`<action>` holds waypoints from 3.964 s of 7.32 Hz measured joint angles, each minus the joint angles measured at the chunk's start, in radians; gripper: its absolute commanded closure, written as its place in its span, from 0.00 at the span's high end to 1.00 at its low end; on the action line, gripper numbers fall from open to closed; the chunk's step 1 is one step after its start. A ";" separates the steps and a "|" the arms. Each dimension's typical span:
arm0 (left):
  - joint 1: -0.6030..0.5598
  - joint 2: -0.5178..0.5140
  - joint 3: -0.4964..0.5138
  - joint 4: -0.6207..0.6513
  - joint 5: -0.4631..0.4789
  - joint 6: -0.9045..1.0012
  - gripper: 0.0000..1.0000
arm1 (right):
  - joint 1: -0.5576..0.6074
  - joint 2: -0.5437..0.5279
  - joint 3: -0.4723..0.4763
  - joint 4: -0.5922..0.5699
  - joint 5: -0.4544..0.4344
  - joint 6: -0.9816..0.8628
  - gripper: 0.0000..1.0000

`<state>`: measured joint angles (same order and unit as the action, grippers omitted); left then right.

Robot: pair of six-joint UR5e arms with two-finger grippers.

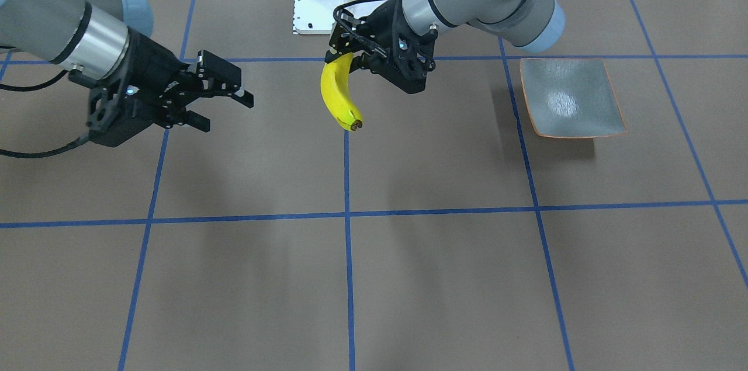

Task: Transfer all bananas from basket to plate

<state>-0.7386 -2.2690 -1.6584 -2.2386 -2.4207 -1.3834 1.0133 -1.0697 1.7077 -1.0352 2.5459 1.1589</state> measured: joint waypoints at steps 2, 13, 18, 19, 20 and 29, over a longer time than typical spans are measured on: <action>-0.102 0.080 -0.070 0.101 -0.002 0.006 0.00 | 0.092 -0.030 -0.042 -0.014 0.054 -0.002 1.00; -0.134 0.493 -0.570 1.030 0.323 0.534 0.00 | 0.163 -0.100 -0.158 -0.127 -0.173 -0.181 1.00; -0.008 0.603 -0.516 1.060 0.329 0.558 0.00 | 0.182 -0.128 -0.149 -0.298 -0.245 -0.475 1.00; 0.010 0.605 -0.492 1.061 0.329 0.588 0.00 | 0.188 -0.129 -0.149 -0.343 -0.253 -0.538 1.00; 0.017 0.607 -0.464 1.061 0.329 0.627 0.00 | 0.192 -0.130 -0.150 -0.371 -0.257 -0.579 1.00; 0.021 0.602 -0.343 1.060 0.324 0.693 1.00 | 0.193 -0.136 -0.148 -0.393 -0.259 -0.614 1.00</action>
<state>-0.7179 -1.6665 -2.0014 -1.1782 -2.0969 -0.6901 1.2060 -1.2057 1.5598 -1.4286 2.2872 0.5446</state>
